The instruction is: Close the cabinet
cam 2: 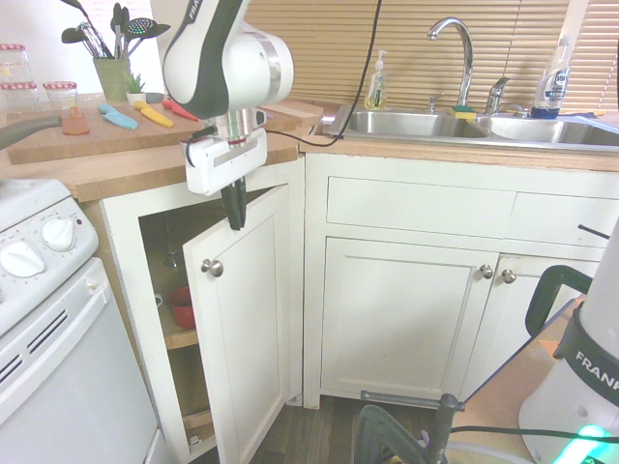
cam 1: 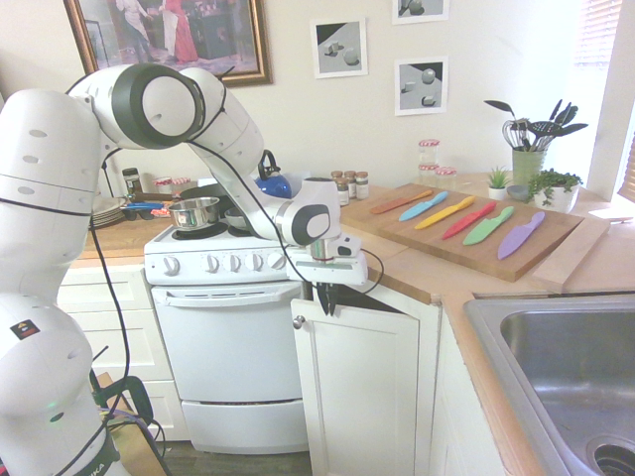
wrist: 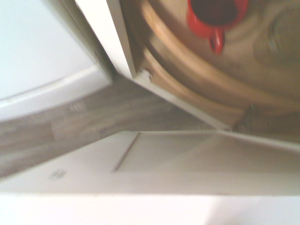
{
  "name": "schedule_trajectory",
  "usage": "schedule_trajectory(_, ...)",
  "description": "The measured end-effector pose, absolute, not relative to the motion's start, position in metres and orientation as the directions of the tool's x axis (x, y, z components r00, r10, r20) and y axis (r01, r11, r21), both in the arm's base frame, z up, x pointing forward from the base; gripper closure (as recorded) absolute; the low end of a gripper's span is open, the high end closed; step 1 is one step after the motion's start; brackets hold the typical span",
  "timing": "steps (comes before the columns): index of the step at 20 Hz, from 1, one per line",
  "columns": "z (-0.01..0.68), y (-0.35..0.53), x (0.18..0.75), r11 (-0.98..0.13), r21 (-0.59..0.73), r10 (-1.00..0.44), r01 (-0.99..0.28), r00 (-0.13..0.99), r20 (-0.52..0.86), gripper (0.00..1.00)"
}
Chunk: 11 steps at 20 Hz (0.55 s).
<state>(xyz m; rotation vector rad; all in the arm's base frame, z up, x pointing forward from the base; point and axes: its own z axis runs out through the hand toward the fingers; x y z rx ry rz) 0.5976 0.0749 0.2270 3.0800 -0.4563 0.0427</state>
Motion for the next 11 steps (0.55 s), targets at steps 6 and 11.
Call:
schedule_trajectory(6,0.239,0.088,0.628,-0.953,-0.002,-0.301,-0.302,0.953,0.027,1.0)
schedule_trajectory(11,0.243,0.083,0.632,-0.949,-0.01,-0.316,-0.315,0.949,0.026,0.0)
